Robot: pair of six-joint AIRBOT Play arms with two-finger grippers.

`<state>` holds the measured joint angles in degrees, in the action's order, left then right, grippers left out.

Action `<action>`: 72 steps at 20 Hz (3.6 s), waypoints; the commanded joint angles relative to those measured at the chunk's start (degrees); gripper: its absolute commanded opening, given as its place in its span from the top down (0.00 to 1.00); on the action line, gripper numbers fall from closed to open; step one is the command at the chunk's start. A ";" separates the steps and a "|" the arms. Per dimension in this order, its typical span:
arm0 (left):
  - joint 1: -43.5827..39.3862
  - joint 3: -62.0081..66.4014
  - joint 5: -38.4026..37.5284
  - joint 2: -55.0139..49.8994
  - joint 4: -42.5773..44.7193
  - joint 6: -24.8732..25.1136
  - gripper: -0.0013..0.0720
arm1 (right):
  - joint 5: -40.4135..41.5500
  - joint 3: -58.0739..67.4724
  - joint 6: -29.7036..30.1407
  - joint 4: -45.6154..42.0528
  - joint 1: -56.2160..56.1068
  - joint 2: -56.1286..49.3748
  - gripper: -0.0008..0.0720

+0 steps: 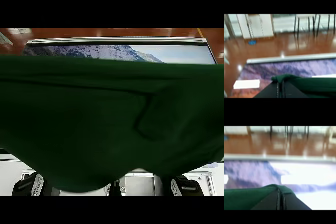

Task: Fold the shirts.

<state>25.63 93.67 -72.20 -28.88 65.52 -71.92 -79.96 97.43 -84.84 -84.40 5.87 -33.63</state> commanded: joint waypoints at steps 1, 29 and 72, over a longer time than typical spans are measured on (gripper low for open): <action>-0.66 -13.60 -2.25 -0.83 0.98 1.38 0.93 | -15.06 0.17 -0.48 -3.39 0.02 -8.83 0.90; -13.31 -0.33 7.02 -76.00 3.02 -0.79 0.93 | 20.17 0.20 -2.12 11.06 -4.42 -73.26 0.90; 4.55 -59.12 3.85 -44.72 -3.30 -1.57 0.02 | 4.44 -38.01 4.15 13.64 10.82 -42.23 0.13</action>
<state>29.98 37.32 -72.25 -74.06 66.11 -74.59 -77.43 60.60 -81.14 -71.99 16.53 -76.27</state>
